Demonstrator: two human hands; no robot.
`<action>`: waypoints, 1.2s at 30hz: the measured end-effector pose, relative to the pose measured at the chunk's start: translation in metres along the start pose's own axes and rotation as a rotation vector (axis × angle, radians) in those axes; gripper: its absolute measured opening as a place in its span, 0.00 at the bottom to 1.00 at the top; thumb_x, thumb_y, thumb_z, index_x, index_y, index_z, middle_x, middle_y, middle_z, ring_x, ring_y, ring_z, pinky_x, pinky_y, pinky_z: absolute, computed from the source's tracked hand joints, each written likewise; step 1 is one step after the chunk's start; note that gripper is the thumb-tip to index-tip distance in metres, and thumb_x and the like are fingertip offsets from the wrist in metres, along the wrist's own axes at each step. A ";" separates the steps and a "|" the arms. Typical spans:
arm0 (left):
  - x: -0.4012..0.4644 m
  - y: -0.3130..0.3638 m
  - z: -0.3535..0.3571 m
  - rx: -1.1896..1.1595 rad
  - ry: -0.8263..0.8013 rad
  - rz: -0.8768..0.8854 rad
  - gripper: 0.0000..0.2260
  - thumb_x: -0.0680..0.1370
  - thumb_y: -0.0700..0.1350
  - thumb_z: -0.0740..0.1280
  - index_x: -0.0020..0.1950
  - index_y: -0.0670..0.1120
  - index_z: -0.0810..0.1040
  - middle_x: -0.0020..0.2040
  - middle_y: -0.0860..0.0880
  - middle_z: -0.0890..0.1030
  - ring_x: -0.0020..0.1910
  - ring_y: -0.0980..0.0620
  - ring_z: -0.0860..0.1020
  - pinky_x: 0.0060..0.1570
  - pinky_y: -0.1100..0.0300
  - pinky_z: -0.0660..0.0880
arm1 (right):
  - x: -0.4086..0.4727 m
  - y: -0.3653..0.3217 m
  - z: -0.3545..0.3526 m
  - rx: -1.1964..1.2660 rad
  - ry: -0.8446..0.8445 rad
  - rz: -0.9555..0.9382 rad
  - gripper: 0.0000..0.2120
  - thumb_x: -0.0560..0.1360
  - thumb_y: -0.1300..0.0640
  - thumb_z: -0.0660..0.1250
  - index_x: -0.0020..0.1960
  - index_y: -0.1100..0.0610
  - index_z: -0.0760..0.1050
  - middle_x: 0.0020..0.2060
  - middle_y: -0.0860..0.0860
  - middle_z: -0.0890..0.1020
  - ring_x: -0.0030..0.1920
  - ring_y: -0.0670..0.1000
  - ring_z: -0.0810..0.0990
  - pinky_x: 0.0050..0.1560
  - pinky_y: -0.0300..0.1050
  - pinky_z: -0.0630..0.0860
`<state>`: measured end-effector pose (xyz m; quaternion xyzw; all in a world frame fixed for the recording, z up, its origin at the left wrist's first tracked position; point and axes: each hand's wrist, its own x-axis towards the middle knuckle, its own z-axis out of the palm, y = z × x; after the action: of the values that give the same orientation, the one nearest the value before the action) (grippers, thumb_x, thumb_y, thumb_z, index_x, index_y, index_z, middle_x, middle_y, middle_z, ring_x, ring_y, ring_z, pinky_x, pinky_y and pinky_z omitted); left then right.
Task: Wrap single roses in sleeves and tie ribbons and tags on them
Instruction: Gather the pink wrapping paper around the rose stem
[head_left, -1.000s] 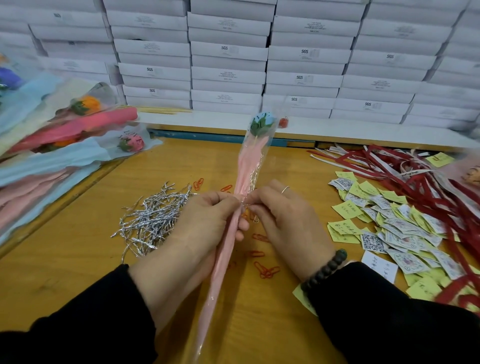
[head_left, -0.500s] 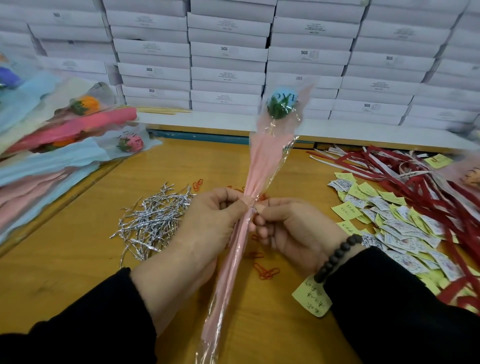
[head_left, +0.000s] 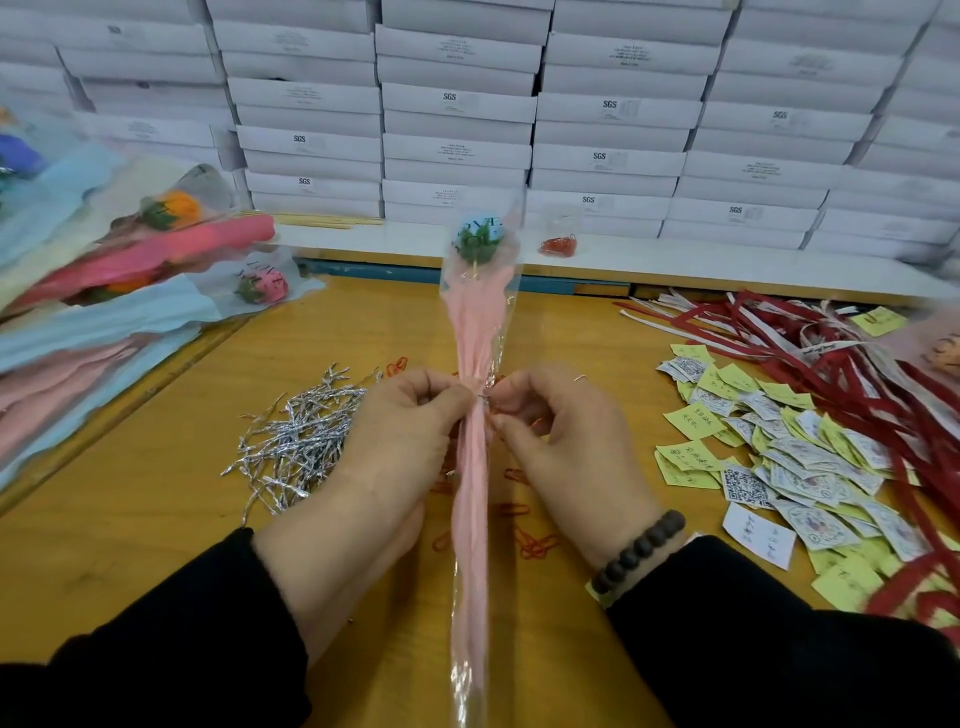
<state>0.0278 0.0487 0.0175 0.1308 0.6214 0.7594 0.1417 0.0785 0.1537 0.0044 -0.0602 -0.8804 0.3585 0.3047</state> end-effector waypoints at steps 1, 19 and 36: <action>-0.001 0.000 0.001 0.000 -0.009 -0.004 0.09 0.76 0.35 0.63 0.36 0.41 0.75 0.22 0.47 0.76 0.21 0.54 0.73 0.28 0.61 0.71 | 0.000 0.001 0.000 -0.019 0.015 -0.007 0.10 0.72 0.62 0.69 0.43 0.48 0.73 0.39 0.43 0.76 0.40 0.41 0.74 0.41 0.34 0.72; -0.007 0.000 0.004 -0.247 -0.181 -0.122 0.08 0.68 0.42 0.68 0.45 0.39 0.76 0.28 0.44 0.76 0.20 0.54 0.72 0.21 0.63 0.73 | 0.003 0.000 -0.004 1.137 -0.307 0.692 0.05 0.64 0.61 0.68 0.30 0.60 0.80 0.27 0.54 0.79 0.25 0.45 0.75 0.25 0.34 0.74; 0.002 -0.006 0.000 -0.144 -0.086 -0.088 0.02 0.72 0.37 0.68 0.39 0.40 0.77 0.28 0.45 0.78 0.24 0.54 0.75 0.26 0.65 0.74 | 0.011 0.004 -0.014 0.643 -0.246 0.526 0.06 0.74 0.67 0.64 0.43 0.59 0.77 0.30 0.53 0.78 0.27 0.46 0.73 0.27 0.36 0.71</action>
<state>0.0262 0.0508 0.0116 0.1250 0.5639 0.7887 0.2106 0.0769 0.1686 0.0151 -0.1415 -0.7083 0.6844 0.0990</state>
